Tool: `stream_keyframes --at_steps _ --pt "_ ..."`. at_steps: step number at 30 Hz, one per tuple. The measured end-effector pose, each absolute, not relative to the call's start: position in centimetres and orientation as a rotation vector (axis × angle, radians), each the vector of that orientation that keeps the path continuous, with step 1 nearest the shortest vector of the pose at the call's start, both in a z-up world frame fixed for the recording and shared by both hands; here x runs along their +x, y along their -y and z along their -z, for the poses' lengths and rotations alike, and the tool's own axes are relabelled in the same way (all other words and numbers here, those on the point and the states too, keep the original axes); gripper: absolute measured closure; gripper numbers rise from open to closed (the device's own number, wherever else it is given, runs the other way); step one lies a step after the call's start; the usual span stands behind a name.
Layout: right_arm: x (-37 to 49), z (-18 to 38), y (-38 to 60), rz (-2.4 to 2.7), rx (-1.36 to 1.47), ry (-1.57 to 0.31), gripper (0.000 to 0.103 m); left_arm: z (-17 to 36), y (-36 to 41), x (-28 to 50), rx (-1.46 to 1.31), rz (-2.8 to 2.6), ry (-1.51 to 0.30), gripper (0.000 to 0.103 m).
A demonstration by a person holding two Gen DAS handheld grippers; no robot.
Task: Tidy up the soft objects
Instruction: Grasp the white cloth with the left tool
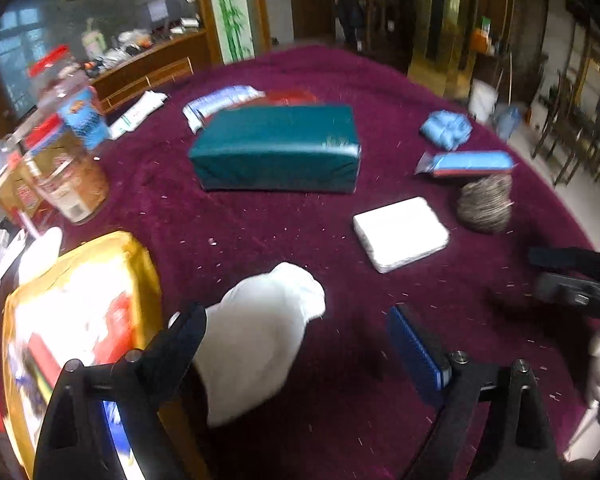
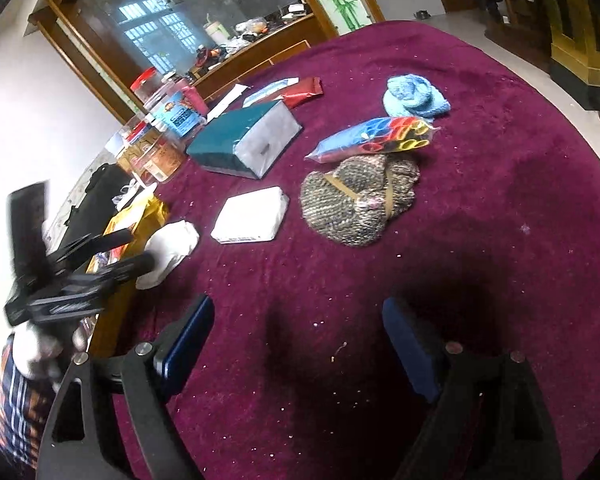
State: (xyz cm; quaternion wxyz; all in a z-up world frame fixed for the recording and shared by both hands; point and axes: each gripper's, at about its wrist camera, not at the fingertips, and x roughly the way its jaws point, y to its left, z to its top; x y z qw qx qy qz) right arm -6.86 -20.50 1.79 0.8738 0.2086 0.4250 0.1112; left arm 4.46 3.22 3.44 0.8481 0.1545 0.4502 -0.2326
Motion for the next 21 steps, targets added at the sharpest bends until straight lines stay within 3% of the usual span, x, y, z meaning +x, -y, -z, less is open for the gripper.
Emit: stream_keyframes --at_steps 6,8,10,12,21 --pt "-7.0 -2.0 19.9 -0.25 0.408 -0.876 0.018 -0.6 -2.8 6.4 0.367 0.417 -1.042 0.008" --pt "-7.0 -2.0 19.9 -0.255 0.409 -0.881 0.018 -0.7 -3.6 6.4 0.309 0.417 -1.066 0.023" --pt "-6.9 -1.9 19.9 -0.251 0.411 -0.887 0.018 -1.2 -4.2 5.7 0.29 0.405 -1.06 0.051" --pt "-6.8 -1.8 19.9 -0.248 0.411 -0.893 0.018 -1.9 -5.2 4.7 0.223 0.431 -1.058 0.06" --pt "-6.4 -1.4 19.6 -0.232 0.402 -0.92 0.017 -4.4 -7.5 0.1 0.063 0.518 -0.989 0.06"
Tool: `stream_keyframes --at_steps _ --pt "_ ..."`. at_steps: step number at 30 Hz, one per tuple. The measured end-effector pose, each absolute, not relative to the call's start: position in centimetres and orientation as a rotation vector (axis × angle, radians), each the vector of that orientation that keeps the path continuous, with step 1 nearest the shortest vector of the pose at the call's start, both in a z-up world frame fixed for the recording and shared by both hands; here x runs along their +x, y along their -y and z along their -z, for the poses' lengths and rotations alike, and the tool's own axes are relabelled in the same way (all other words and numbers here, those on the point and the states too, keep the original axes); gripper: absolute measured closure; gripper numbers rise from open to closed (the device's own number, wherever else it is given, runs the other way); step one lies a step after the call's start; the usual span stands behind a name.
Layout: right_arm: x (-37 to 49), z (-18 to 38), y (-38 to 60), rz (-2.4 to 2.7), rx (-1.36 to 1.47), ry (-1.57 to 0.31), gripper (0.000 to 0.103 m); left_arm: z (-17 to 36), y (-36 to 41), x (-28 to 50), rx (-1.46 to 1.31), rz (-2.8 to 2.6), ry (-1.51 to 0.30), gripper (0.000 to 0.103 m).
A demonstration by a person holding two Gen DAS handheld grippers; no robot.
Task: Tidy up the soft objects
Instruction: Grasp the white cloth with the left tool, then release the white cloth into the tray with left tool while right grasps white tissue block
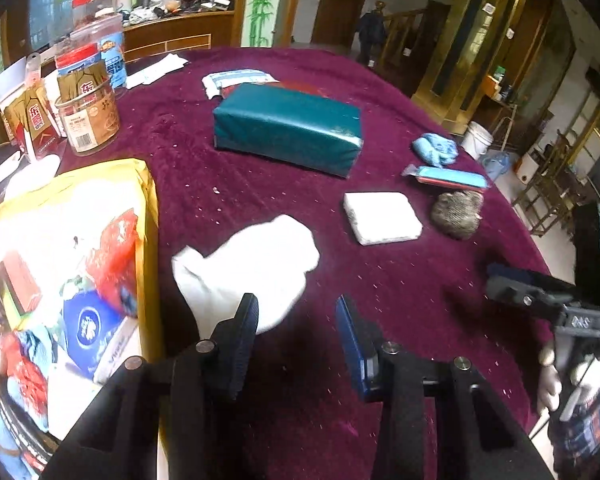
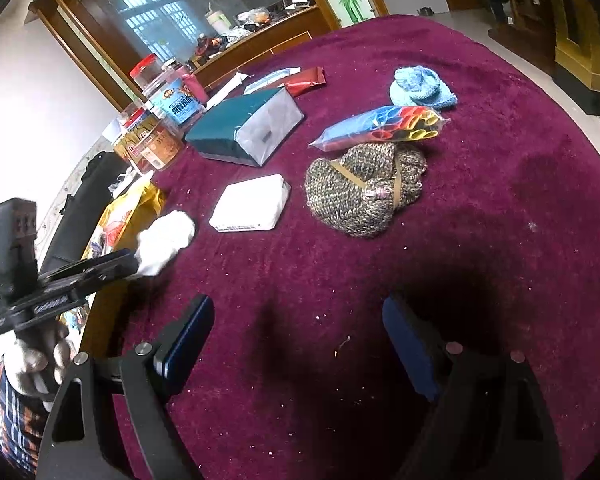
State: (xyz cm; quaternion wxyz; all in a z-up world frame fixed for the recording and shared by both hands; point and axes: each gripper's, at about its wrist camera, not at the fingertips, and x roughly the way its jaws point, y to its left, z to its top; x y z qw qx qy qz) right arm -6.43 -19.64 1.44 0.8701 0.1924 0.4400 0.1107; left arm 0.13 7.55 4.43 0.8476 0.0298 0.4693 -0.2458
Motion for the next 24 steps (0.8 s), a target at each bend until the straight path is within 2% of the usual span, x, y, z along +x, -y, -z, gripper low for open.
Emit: stream_keyframes --at_steps 3,5,6,7,14,15,16,17,18,19,22,24 --pt "-6.3 -1.4 19.4 -0.227 0.39 -0.922 0.017 -3.9 -7.0 0.2 0.102 0.479 -0.991 0.056" --pt "-6.4 -1.4 19.2 -0.222 0.384 -0.922 0.017 -4.0 -6.7 0.7 0.124 0.475 -0.975 0.044" --pt "-6.5 -1.4 19.3 -0.22 0.383 -0.922 0.017 -4.0 -6.7 1.4 0.137 0.472 -0.969 0.03" --pt "-6.5 -1.4 19.3 -0.219 0.383 -0.922 0.017 -4.1 -6.5 1.9 0.153 0.465 -0.962 0.022" --pt "-6.7 -1.3 19.3 -0.22 0.38 -0.922 0.016 -0.7 -4.7 6.3 0.263 0.349 -1.072 0.02" --pt "-6.7 -1.3 19.3 -0.221 0.381 -0.922 0.016 -0.6 -4.4 6.1 0.286 0.341 -1.036 0.021" --pt "-6.7 -1.3 19.3 -0.222 0.382 -0.922 0.016 -0.6 -4.3 6.0 0.274 0.351 -1.039 0.03" --pt "-6.7 -1.3 19.3 -0.223 0.382 -0.922 0.015 -0.7 -4.4 5.8 0.248 0.361 -1.041 0.032" --pt "-6.7 -1.3 19.4 -0.224 0.383 -0.921 0.015 -1.1 -4.5 5.3 0.24 0.368 -1.027 0.047" --pt "-6.8 -1.3 19.4 -0.224 0.384 -0.921 0.014 -1.2 -4.6 5.1 0.228 0.385 -1.03 0.066" --pt "-6.7 -1.3 19.3 -0.229 0.381 -0.923 0.013 -1.9 -5.4 3.8 0.169 0.427 -1.021 0.075" --pt "-6.7 -1.3 19.2 -0.23 0.378 -0.924 0.013 -2.6 -6.2 2.6 0.112 0.468 -1.011 0.075"
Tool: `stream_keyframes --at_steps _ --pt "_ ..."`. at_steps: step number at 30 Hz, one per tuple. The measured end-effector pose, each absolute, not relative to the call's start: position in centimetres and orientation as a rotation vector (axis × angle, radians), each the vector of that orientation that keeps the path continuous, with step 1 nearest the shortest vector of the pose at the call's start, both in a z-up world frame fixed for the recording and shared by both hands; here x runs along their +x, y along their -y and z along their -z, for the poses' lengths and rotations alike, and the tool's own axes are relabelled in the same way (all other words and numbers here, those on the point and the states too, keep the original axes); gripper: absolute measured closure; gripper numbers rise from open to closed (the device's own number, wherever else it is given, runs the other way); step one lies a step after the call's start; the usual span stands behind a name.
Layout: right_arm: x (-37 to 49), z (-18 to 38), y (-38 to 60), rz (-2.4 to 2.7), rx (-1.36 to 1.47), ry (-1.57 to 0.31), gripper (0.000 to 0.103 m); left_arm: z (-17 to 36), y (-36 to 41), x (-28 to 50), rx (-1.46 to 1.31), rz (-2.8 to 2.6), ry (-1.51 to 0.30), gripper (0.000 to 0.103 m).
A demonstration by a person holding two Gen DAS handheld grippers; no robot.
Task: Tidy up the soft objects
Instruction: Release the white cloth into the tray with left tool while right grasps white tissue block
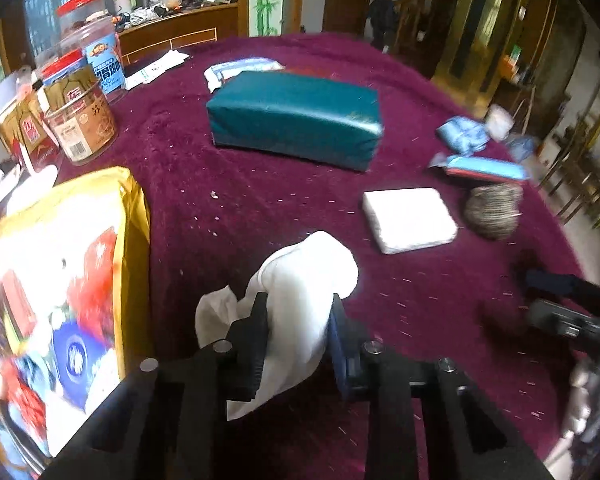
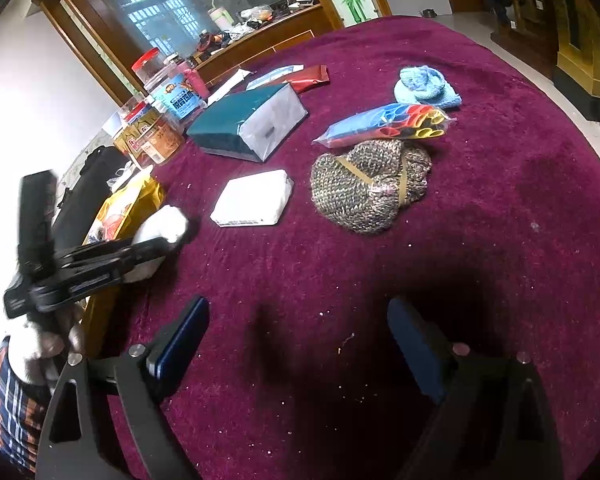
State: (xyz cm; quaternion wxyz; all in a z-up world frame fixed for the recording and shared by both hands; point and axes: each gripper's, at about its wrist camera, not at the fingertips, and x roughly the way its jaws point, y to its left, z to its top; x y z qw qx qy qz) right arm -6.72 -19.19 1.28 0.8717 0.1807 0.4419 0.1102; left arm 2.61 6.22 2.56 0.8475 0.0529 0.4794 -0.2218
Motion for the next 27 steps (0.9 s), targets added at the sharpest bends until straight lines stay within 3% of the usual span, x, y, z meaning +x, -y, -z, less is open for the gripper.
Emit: stream_keyframes --at_steps 9,18,27 --pt "-6.8 -1.5 19.1 -0.237 0.374 -0.914 0.013 -6.2 -10.1 -4.8 -0.153 0.645 -0.919 0.075" --pt "-4.8 -4.6 14.0 -0.303 0.188 -0.909 0.013 -7.3 -18.1 -10.3 -0.356 0.59 -0.812 0.075" --pt "3.6 -3.9 10.1 -0.268 -0.016 -0.978 0.013 -4.8 -25.7 -10.0 -0.441 0.321 -0.895 0.075"
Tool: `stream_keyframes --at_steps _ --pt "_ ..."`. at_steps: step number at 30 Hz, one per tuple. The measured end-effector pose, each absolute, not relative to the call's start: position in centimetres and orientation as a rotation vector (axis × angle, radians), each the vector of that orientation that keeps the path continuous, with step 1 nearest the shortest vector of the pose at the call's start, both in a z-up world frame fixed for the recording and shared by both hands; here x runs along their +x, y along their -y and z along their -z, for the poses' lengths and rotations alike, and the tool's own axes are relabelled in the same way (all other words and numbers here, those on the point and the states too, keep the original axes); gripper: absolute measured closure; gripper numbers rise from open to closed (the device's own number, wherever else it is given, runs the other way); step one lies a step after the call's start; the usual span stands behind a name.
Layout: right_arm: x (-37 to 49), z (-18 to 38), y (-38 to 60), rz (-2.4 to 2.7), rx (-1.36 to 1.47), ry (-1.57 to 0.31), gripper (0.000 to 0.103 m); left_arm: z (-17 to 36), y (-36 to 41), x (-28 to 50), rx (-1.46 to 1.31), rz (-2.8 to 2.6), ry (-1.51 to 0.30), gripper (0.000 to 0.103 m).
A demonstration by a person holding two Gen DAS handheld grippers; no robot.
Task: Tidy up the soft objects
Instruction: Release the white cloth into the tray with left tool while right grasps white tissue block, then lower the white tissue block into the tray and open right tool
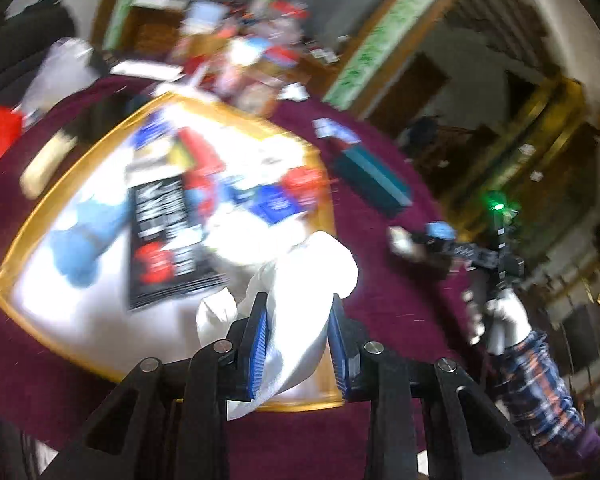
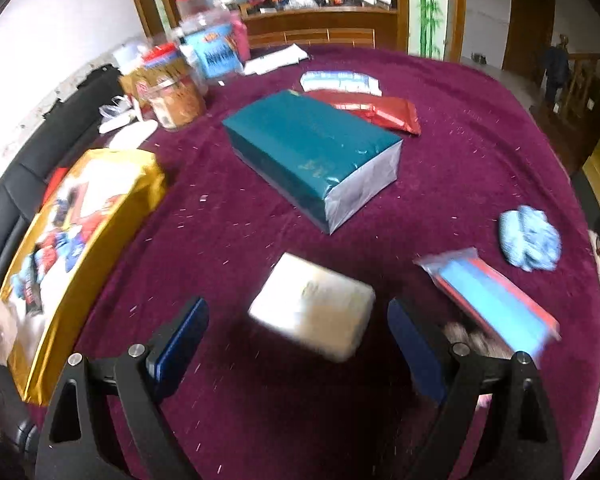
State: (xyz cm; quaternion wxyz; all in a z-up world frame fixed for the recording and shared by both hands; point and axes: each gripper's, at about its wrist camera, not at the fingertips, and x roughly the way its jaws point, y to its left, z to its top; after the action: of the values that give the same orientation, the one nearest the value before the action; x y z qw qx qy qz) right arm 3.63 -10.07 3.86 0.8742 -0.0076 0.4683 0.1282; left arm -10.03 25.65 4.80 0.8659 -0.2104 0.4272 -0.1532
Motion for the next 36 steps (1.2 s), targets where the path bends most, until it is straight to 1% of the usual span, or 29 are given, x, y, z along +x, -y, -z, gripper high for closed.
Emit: stream_keyframes --at_steps 4,8,10,12,15,17,18,20,21,22,30,33,36 --pt "6.4 -1.6 10.3 -0.292 0.051 -1.068 0.013 -2.8 -26.3 -9.6 -0.429 0.255 -0.969 0.074" --pt "6.6 -1.1 9.4 -0.348 0.014 -1.107 0.013 -3.0 -25.9 -9.7 -0.365 0.23 -0.952 0.072" --pt "6.1 -1.0 8.5 -0.382 -0.024 -1.127 0.013 -2.9 -25.9 -9.2 -0.353 0.218 -0.95 0.066" --pt "5.3 -0.7 7.3 -0.393 -0.107 -1.136 0.013 -2.5 -25.8 -8.5 -0.345 0.195 -0.96 0.066" --pt "4.6 -0.3 6.0 -0.371 -0.22 -1.12 0.013 -2.1 -25.3 -8.0 -0.301 0.151 -0.969 0.061" --pt "4.3 -0.2 5.7 -0.34 -0.234 -1.108 0.029 -2.1 -25.1 -8.0 -0.278 0.12 -0.965 0.06" --pt "4.3 -0.3 5.7 -0.325 -0.219 -1.101 0.047 -2.2 -25.3 -8.2 -0.288 0.12 -0.955 0.059" --pt "4.1 -1.0 5.8 -0.313 -0.195 -1.08 0.047 -2.9 -25.8 -9.0 -0.323 0.135 -0.925 0.047" --pt "4.0 -1.2 6.0 -0.317 -0.175 -1.083 0.047 -3.3 -26.2 -9.4 -0.335 0.134 -0.904 0.033" --pt "3.7 -1.6 6.2 -0.322 -0.152 -1.075 0.047 -3.7 -26.5 -9.7 -0.342 0.127 -0.888 0.024" --pt "0.3 -6.2 5.3 -0.368 -0.089 -0.984 0.046 -5.7 -31.2 -12.9 -0.522 0.053 -0.756 0.022" --pt "-1.4 -7.7 2.5 -0.446 -0.104 -0.967 0.046 -5.8 -32.8 -14.4 -0.582 0.023 -0.713 0.019" --pt "-3.1 -8.4 -1.5 -0.547 -0.125 -0.974 0.046 -5.8 -34.2 -15.5 -0.628 0.004 -0.686 0.018"
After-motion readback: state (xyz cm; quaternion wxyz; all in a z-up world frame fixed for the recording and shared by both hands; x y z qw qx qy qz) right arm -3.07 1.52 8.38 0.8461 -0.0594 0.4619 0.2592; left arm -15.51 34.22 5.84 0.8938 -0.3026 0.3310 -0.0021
